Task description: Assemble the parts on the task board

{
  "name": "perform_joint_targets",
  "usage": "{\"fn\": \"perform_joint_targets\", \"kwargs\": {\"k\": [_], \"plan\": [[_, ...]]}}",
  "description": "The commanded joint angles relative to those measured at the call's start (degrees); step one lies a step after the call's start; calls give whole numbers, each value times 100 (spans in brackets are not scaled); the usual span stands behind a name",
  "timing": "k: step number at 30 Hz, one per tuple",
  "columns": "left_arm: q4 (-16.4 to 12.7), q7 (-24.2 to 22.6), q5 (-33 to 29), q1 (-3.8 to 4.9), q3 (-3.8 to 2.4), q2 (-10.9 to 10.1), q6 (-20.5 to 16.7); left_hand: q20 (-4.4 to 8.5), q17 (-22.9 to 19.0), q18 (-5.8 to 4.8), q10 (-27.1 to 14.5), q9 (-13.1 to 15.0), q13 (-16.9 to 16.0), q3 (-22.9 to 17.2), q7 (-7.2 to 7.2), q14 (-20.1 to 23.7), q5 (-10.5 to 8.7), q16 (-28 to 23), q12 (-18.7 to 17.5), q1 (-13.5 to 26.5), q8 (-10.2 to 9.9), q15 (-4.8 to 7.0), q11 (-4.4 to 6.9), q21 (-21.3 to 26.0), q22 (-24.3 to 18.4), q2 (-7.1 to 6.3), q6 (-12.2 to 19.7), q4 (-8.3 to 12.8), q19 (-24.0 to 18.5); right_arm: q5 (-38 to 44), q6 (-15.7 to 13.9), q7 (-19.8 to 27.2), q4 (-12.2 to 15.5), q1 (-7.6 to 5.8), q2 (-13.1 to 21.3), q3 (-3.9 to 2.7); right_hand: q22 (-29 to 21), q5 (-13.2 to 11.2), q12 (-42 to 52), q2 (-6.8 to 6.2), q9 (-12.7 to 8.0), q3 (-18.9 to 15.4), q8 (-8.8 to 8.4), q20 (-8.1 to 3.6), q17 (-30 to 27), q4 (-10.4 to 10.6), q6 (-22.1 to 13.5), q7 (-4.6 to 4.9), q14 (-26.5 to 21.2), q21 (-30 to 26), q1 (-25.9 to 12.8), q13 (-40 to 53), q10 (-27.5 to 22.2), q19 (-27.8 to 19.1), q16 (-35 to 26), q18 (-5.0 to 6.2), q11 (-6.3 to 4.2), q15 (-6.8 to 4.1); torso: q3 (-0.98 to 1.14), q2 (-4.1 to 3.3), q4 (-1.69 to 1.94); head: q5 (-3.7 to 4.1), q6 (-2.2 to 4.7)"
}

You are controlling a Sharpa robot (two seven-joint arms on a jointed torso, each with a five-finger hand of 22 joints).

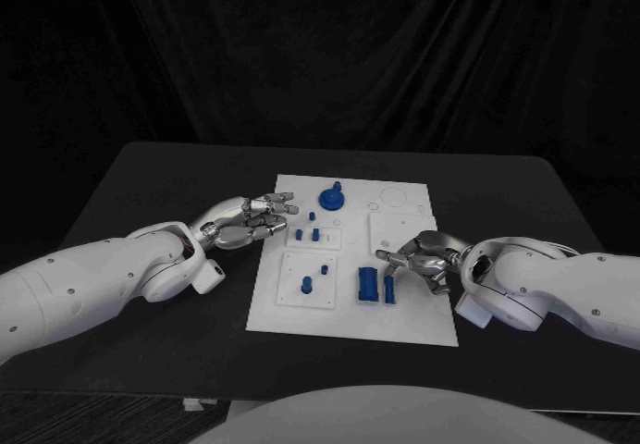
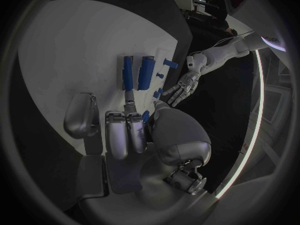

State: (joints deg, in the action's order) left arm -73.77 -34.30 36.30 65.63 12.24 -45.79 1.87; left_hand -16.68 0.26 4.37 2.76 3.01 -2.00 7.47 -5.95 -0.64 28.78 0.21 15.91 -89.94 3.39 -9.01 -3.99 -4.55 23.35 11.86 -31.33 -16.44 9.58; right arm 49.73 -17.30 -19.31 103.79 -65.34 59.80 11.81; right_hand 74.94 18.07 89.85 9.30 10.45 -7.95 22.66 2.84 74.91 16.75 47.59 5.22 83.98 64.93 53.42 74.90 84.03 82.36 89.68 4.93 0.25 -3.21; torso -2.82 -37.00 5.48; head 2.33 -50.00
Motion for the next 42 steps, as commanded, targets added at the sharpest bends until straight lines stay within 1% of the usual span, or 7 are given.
{"fn": "perform_joint_targets", "kwargs": {"k": [1, 7, 18, 21, 22, 27, 42], "plan": [[-10, -112, -49, -10, -5, 10, -7, -8, 3, -26, 15, 7, -9, -36, -27, -33, 19, 8, 31, -59, 35, 9, -35, -26, -5, 0, -28, 14, 41, 477, -85, 100, 34, 16, 25, 1, 838, -92, 15, 78, -104, -105, -176, -30, 1502, 2, -159, -60, 600, -45, -23, 1510, 597, -37, 26, 17, -79, -73, 0, 1, 4, 12, 0], [-9, -111, -49, -11, -5, 13, -5, -8, 3, -26, 15, 7, -9, -36, -27, -33, 19, 8, 31, -59, 35, 9, -35, -26, -5, 0, -28, 14, 41, 929, -318, 645, 65, 16, 68, 1, 834, -522, 15, 232, -461, -451, -703, -183, 1231, 2, -482, -283, 530, -56, -32, 1510, 597, -53, -190, 17, -275, -240, 1, 0, 3, 7, 0], [-13, -131, -49, -14, -5, 2, -24, -7, 3, -26, 18, 7, -10, -44, -32, -36, 23, 8, 43, -65, 36, 12, -42, -28, 1, -1, -34, 14, 45, 1925, -1033, 1657, 149, 16, 230, 1, 949, -653, 15, 497, -525, -801, -661, -168, 1361, -5, 338, -160, 567, 386, 14, 1510, 597, 98, -82, -72, -194, -190, 0, 0, -1, -13, 0], [-14, -134, -49, -15, -5, 0, -28, -7, 3, -26, 18, 7, -10, -44, -32, -36, 23, 8, 43, -65, 36, 12, -42, -28, 1, -1, -34, 14, 45, 2269, -1108, 1748, 143, 17, 250, 2, 984, -409, 15, 582, -489, -856, -601, -122, 1384, -7, 762, -97, 573, 532, 180, 1510, 597, 141, -62, -98, -126, -137, 3, 0, -1, -12, 0], [-15, -133, -49, -15, -5, -1, -28, -7, 4, -26, 19, 7, -10, -47, -33, -37, 24, 9, 45, -67, 36, 13, -43, -30, 8, -1, -36, 14, 48, 2399, -1102, 1753, 138, 19, 253, 2, 1013, 359, 15, 650, -441, -790, -522, -89, 1402, -17, 1110, -129, 578, 652, 341, 1510, 597, 173, -46, -120, -70, -88, 3, -1, 1, -10, 0], [-17, -129, -49, -15, -5, -5, -27, -7, 4, -26, 19, 7, -10, -47, -33, -37, 24, 9, 45, -67, 36, 13, -43, -30, 8, -1, -36, 14, 48, 2775, -936, 1642, 112, 73, 260, 2, 1032, 1313, 15, 722, -404, -671, -542, -87, 1435, 9, 1417, -183, 585, 748, 379, 1510, 597, 192, -21, -128, -92, -121, 2, 2, 3, -13, 0], [-12, -112, -49, -18, -5, -1, -3, -7, 3, -26, 25, 7, -11, -52, -36, -36, 24, 8, 52, -71, 36, 16, -49, -29, -1, -2, -30, 13, 46, 3071, -465, 1236, -15, 296, 244, 3, 1011, 1675, 15, 739, -408, -546, -680, -102, 1390, 13, 1493, -192, 574, 696, 241, 1510, 597, 157, -51, -115, -106, -132, 0, 0, -2, -4, 0]]}}
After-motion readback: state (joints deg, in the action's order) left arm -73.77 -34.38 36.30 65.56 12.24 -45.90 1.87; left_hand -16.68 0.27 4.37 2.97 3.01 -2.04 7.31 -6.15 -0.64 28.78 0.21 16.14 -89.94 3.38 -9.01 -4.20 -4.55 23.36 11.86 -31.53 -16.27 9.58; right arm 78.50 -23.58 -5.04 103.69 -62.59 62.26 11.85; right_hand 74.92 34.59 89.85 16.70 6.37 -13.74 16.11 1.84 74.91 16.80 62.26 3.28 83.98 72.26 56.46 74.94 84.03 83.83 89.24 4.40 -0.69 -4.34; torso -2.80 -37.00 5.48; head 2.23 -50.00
